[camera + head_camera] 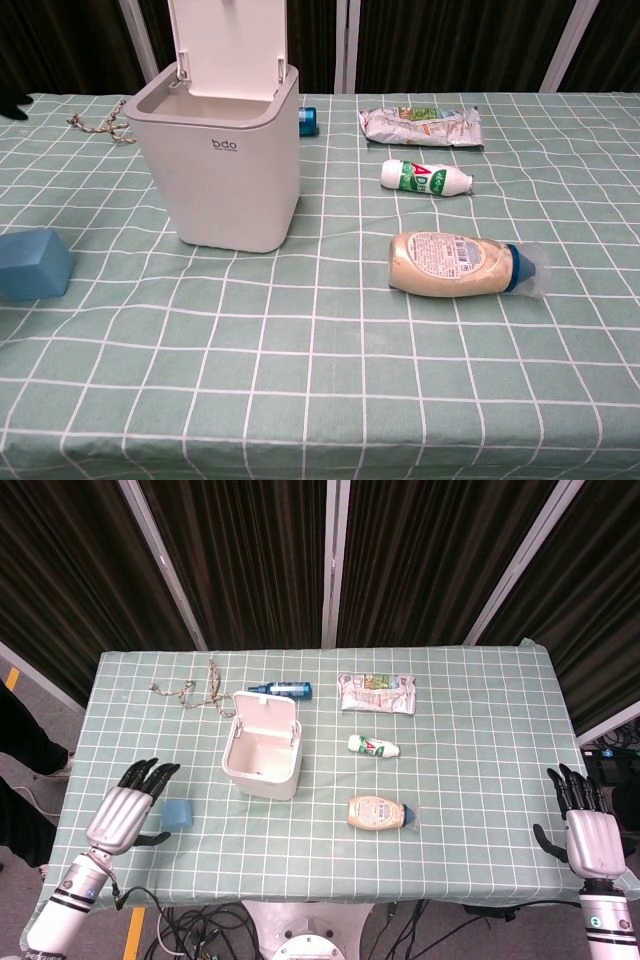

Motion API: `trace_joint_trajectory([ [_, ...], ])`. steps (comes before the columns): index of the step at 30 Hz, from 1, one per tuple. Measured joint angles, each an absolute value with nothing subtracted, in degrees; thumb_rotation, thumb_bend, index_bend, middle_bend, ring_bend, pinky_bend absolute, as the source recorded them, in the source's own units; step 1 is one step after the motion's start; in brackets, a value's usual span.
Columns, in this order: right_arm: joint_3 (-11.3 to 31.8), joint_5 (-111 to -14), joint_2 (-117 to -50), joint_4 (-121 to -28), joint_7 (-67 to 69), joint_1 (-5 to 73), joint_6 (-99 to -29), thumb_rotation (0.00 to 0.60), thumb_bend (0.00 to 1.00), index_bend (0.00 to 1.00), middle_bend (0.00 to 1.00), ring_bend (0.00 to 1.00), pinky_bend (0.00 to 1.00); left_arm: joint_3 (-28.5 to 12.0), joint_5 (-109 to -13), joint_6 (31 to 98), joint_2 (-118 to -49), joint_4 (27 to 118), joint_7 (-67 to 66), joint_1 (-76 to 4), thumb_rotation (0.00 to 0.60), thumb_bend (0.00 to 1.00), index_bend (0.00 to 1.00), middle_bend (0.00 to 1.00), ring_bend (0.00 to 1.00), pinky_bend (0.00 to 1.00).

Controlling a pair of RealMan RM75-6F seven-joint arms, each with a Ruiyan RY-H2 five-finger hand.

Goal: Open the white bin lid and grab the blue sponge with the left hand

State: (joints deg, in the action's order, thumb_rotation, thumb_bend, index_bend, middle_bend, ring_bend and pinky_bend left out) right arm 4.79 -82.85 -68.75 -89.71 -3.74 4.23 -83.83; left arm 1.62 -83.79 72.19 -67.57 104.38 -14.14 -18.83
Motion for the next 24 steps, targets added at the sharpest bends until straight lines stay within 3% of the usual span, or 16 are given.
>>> trace_joint_trajectory([
  [12, 5.0, -83.2, -67.7, -91.4, -5.1, 4.2, -84.5, 0.6, 0.23, 0.0, 0.0, 0.0, 0.0, 2.4, -82.3, 65.4, -73.8, 94.4, -7.4, -20.1, 0.6, 0.1, 0.13, 0.16, 0.04, 0.23],
  [24, 4.8, -82.6, -67.9, -91.0, -5.1, 4.4, -83.7, 0.6, 0.23, 0.0, 0.0, 0.0, 0.0, 1.3, -82.8, 64.4, -77.1, 88.9, -0.3, -20.9, 0.6, 0.13, 0.18, 0.2, 0.11, 0.34],
])
